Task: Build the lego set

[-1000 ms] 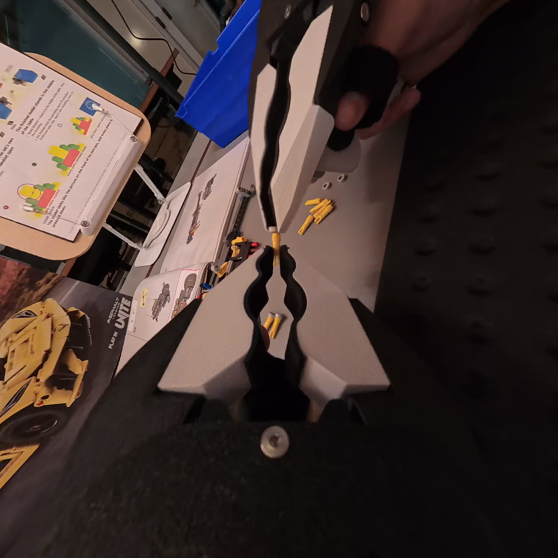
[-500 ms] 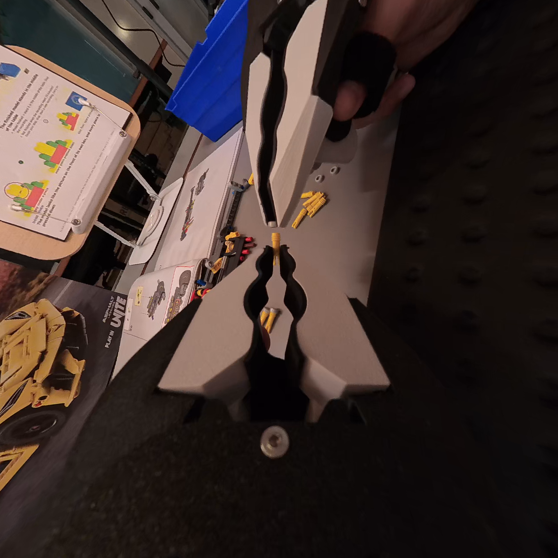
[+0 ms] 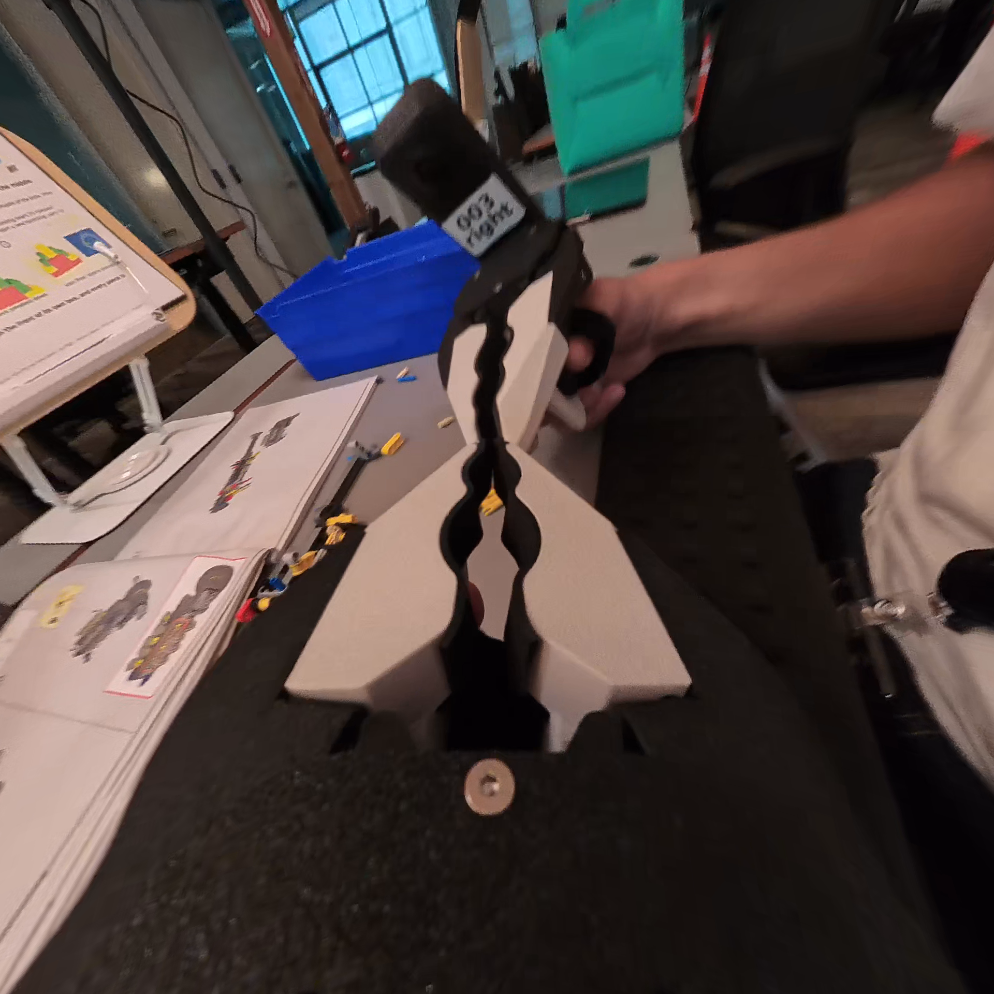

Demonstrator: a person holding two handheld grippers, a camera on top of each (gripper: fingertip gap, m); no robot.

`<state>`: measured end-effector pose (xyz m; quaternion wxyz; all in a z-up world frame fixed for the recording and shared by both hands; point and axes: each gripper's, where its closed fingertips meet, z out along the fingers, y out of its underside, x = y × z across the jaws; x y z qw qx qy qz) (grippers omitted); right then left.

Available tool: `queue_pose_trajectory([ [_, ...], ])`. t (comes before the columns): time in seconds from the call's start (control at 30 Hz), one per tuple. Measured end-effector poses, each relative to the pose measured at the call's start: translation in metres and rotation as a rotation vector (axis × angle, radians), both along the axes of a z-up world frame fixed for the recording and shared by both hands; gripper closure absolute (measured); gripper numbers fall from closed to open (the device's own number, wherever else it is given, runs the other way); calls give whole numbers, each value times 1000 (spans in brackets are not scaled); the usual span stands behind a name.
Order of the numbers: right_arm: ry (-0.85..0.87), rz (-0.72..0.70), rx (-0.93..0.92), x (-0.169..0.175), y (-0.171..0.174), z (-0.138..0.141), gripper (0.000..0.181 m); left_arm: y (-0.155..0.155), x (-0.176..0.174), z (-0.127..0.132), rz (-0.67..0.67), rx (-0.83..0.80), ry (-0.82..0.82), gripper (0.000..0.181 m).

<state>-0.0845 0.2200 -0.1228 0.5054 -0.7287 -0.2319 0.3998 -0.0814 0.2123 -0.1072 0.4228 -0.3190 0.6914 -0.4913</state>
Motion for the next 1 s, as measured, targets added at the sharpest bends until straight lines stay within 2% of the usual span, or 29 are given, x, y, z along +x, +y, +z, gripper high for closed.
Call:
queue_pose_trajectory([
  [0.07, 30, 50, 28, -8, -2, 6, 174, 1, -1, 2, -13, -49, 10, 181],
  [0.2, 75, -51, 10, 19, 4, 9, 175, 20, -5, 8, 41, -106, 1, 181],
  [0.27, 92, -147, 66, 36, 8, 20, 176, 29, -11, 6, 86, -84, 14, 181],
  [0.4, 75, -435, 188, 88, 13, 36, 175, 64, -18, -25, 251, 26, 200, 178],
  [0.43, 83, -475, 199, 96, 10, 38, 175, 62, -19, -24, 236, 7, 209, 176],
  [0.53, 121, -541, 200, 109, 8, 41, 175, 53, -10, -27, 182, 10, 271, 144],
  [0.57, 126, -539, 202, 110, 8, 42, 175, 55, -3, -32, 184, 44, 318, 139],
  [0.67, 120, -513, 183, 104, 9, 39, 175, 77, 25, -61, 360, 52, 579, 143],
  [0.77, 71, -517, 192, 100, 7, 36, 175, 86, 50, -78, 552, -65, 686, 152],
  [0.83, 58, -517, 213, 98, 5, 37, 175, 103, 59, -89, 685, 1, 712, 151],
  [0.93, 71, -501, 213, 97, 4, 39, 175, 114, 67, -89, 790, 43, 708, 154],
  [1.0, 85, -498, 219, 98, 3, 41, 175, 113, 69, -80, 815, 88, 680, 168],
])
